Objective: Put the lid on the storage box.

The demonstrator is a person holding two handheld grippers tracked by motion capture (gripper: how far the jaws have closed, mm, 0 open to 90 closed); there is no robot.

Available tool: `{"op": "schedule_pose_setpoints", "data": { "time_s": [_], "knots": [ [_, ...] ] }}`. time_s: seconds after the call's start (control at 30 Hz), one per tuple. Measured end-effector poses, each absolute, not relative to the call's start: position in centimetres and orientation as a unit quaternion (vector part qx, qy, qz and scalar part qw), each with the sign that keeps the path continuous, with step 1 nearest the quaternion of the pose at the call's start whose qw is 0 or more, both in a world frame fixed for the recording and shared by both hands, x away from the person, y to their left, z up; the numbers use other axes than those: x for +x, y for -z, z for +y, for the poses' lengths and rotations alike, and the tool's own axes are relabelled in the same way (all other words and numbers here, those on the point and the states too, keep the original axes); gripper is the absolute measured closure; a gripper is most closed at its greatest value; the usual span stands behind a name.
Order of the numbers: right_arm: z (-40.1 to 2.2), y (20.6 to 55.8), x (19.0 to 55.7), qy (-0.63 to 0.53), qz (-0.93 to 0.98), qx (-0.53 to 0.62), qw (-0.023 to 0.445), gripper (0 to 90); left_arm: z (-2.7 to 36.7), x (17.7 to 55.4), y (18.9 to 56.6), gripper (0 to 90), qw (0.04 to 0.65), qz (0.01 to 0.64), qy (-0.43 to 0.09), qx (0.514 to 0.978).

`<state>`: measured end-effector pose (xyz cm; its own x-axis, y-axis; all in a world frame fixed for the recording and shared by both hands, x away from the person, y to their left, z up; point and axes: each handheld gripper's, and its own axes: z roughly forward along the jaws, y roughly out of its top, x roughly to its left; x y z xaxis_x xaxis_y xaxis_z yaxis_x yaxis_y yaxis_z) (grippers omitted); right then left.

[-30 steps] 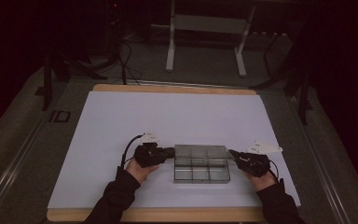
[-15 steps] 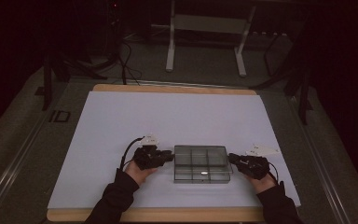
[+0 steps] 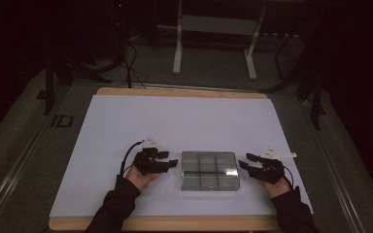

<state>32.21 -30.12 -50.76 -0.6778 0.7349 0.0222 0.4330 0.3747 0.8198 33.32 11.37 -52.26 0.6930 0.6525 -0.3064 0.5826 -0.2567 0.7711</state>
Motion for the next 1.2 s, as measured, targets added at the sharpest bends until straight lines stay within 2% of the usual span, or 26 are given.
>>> {"op": "schedule_pose_setpoints", "data": {
  "time_s": [0.07, 0.17, 0.2, 0.23, 0.3, 0.37, 0.5, 0.7, 1.2],
  "knots": [
    [-30.2, 50.7, 32.2, -0.424, 0.809, 0.364, 0.182, 41.4, 11.5, 33.3, 52.3, 33.0, 0.469, 0.392, -0.037, 0.791],
    [-30.3, 50.7, 32.3, -0.429, 0.806, 0.364, 0.182, 32.1, 11.9, 33.4, 52.3, 13.6, 0.474, 0.391, -0.021, 0.788],
    [-30.3, 50.7, 32.3, -0.429, 0.806, 0.364, 0.182, 32.1, 11.9, 33.4, 52.3, 11.3, 0.474, 0.391, -0.021, 0.788],
    [-30.2, 50.8, 32.4, -0.427, 0.806, 0.366, 0.186, 25.4, 12.2, 33.5, 52.3, 11.2, 0.477, 0.400, -0.011, 0.782],
    [-30.3, 50.8, 32.3, -0.434, 0.800, 0.370, 0.186, 19.2, 12.6, 33.6, 52.2, 7.7, 0.481, 0.402, -0.004, 0.779],
    [-30.6, 50.8, 32.4, -0.444, 0.795, 0.373, 0.180, 17.2, 12.9, 33.5, 52.2, 2.3, 0.480, 0.403, -0.016, 0.779],
    [-30.8, 50.9, 32.4, -0.439, 0.792, 0.378, 0.191, 15.8, 13.4, 33.5, 52.1, 2.3, 0.475, 0.413, -0.035, 0.776],
    [-31.2, 51.4, 32.5, -0.418, 0.800, 0.382, 0.199, 15.0, 13.4, 33.1, 52.5, 2.3, 0.464, 0.392, -0.058, 0.793],
    [-32.1, 52.1, 31.9, -0.407, 0.803, 0.388, 0.197, 15.3, 13.6, 31.9, 53.2, 2.3, 0.458, 0.377, -0.057, 0.803]
  ]
}}
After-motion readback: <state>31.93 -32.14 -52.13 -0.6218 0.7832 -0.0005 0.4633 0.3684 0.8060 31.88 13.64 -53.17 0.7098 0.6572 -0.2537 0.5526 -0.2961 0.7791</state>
